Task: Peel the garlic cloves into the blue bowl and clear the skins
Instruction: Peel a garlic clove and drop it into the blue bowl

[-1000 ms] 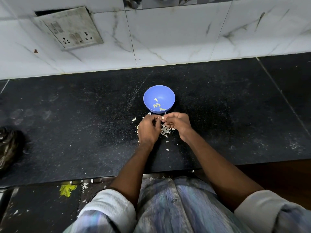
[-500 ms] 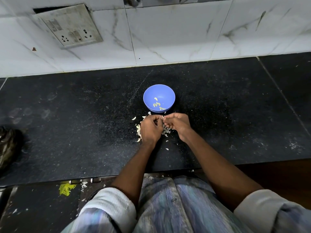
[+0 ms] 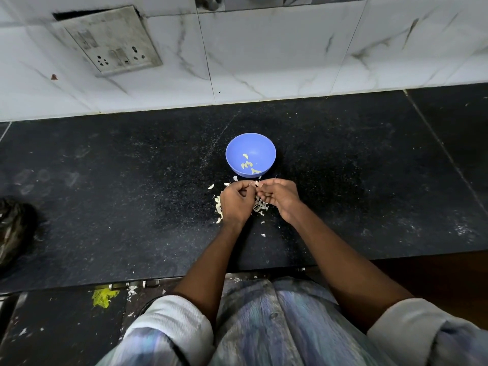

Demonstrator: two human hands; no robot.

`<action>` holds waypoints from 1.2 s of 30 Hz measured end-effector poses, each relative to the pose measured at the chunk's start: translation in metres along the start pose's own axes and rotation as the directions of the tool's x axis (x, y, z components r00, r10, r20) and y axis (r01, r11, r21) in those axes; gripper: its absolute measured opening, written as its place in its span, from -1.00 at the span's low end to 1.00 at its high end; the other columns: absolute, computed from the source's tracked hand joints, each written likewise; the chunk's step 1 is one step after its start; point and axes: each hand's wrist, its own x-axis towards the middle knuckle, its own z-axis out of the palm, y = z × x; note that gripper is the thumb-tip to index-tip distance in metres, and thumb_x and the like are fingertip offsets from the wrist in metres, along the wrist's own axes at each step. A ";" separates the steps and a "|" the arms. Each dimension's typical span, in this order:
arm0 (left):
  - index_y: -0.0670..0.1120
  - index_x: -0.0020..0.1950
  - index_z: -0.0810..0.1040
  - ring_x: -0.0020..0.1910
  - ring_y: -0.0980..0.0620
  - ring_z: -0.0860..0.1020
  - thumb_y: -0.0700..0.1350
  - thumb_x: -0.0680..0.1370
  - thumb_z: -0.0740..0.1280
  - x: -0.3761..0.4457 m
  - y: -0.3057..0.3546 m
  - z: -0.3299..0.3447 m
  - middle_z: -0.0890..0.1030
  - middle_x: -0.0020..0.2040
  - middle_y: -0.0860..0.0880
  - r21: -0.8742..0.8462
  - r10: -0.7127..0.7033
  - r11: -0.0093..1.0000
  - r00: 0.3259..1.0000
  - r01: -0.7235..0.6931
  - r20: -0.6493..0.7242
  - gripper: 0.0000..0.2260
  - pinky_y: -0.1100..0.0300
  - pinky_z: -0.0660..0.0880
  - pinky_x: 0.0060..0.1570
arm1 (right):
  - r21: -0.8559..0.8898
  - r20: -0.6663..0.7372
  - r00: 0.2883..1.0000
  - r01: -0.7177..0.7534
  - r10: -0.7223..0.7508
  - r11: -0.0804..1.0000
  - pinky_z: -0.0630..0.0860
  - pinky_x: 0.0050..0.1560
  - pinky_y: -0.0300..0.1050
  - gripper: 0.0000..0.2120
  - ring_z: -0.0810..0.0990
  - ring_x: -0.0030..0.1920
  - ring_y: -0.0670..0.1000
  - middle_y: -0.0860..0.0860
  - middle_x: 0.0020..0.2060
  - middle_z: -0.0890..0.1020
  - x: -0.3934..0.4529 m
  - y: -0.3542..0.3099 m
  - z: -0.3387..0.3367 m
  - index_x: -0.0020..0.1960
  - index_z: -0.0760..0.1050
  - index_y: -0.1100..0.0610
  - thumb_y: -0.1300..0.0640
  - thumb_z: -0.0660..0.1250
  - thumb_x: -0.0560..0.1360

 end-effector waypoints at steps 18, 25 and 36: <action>-0.11 -0.26 0.70 -0.43 0.09 0.51 -0.02 0.45 0.49 0.000 -0.002 0.000 0.64 -0.41 -0.05 0.013 -0.021 1.000 0.994 0.022 -0.106 -0.82 0.00 0.61 -0.29 | -0.163 -0.065 0.995 0.064 -0.075 0.985 0.52 -0.33 -0.26 -0.89 0.56 -0.40 -0.08 0.07 -0.35 0.67 0.001 0.007 0.008 0.03 0.65 0.31 0.26 0.46 0.56; -0.07 -0.10 0.78 -0.27 0.06 0.72 -0.14 0.52 0.51 -0.003 -0.003 0.001 0.74 -0.28 0.08 -0.071 -0.096 0.993 0.993 0.091 -0.075 -0.95 0.05 0.69 -0.16 | -0.043 0.012 1.000 -0.005 0.006 0.999 0.52 -0.19 -0.16 -0.89 0.57 -0.30 -0.02 0.14 -0.28 0.66 0.002 0.007 0.007 -0.04 0.63 0.25 0.22 0.39 0.62; -0.03 -0.11 0.76 -0.26 0.08 0.72 -0.06 0.50 0.55 0.002 -0.006 0.003 0.74 -0.27 0.07 -0.101 -0.152 0.984 0.987 0.147 -0.045 -0.94 0.04 0.70 -0.13 | -0.053 0.019 1.000 0.009 -0.008 0.999 0.50 -0.03 -0.05 -0.92 0.62 -0.25 -0.01 0.18 -0.22 0.69 0.002 0.008 0.003 0.02 0.65 0.28 0.36 0.39 0.57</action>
